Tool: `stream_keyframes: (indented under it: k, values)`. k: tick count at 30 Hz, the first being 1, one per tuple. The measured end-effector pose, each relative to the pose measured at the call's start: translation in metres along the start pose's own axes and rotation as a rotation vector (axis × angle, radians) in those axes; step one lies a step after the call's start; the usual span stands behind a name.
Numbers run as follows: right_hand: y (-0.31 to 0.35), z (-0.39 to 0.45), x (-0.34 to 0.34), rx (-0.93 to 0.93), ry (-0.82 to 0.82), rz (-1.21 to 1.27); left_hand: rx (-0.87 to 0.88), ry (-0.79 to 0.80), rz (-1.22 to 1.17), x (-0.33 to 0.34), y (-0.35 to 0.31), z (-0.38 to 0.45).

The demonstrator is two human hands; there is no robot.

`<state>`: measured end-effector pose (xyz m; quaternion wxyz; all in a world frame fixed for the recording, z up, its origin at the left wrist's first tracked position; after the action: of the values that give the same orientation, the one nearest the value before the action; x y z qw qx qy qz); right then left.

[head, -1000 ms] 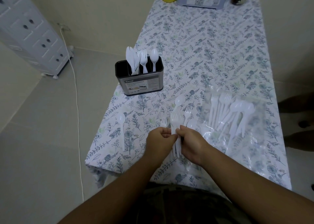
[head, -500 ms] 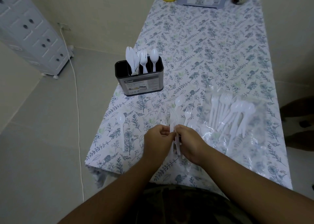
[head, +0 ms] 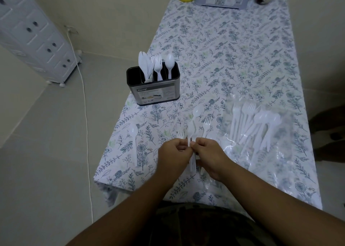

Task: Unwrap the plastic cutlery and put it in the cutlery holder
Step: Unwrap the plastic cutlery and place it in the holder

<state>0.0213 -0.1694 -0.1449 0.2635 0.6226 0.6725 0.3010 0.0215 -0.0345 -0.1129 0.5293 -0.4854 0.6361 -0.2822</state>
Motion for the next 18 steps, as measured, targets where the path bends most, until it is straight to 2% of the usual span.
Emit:
stream_keyframes:
  k: [3, 5, 9, 13, 16, 18]
  values:
    - [0.002, 0.003, -0.002, -0.025, -0.015, 0.009, 0.021, -0.048, 0.052, -0.007, -0.002, 0.001]
    - [0.004, 0.003, -0.001, -0.030, 0.003, 0.006, 0.068, -0.026, 0.056, -0.007, -0.007, 0.002]
    - [-0.005, 0.005, -0.003, -0.010, 0.022, 0.003, 0.177, 0.097, 0.173, 0.006, -0.018, 0.001]
    - [-0.020, 0.005, -0.008, 0.070, 0.047, 0.097, 0.132, 0.224, 0.239, 0.013, -0.002, 0.006]
    - [-0.028, 0.006, -0.016, 0.107, -0.001, 0.088, 0.136, 0.024, 0.304, -0.008, 0.011, 0.015]
    - [-0.032, 0.006, -0.020, 0.126, -0.030, 0.102, 0.072, -0.016, 0.365, -0.013, 0.025, 0.021]
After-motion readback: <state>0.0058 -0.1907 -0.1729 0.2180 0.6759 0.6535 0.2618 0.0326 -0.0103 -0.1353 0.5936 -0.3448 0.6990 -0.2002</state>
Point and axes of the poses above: each hand's wrist, its own z-axis towards the middle knuckle, its own x-axis out of the palm, y = z × x, the point moved 10 cm from there along z, towards the middle knuckle, and after that the axes turned 2 degrees about x, right-handed, at the moved point
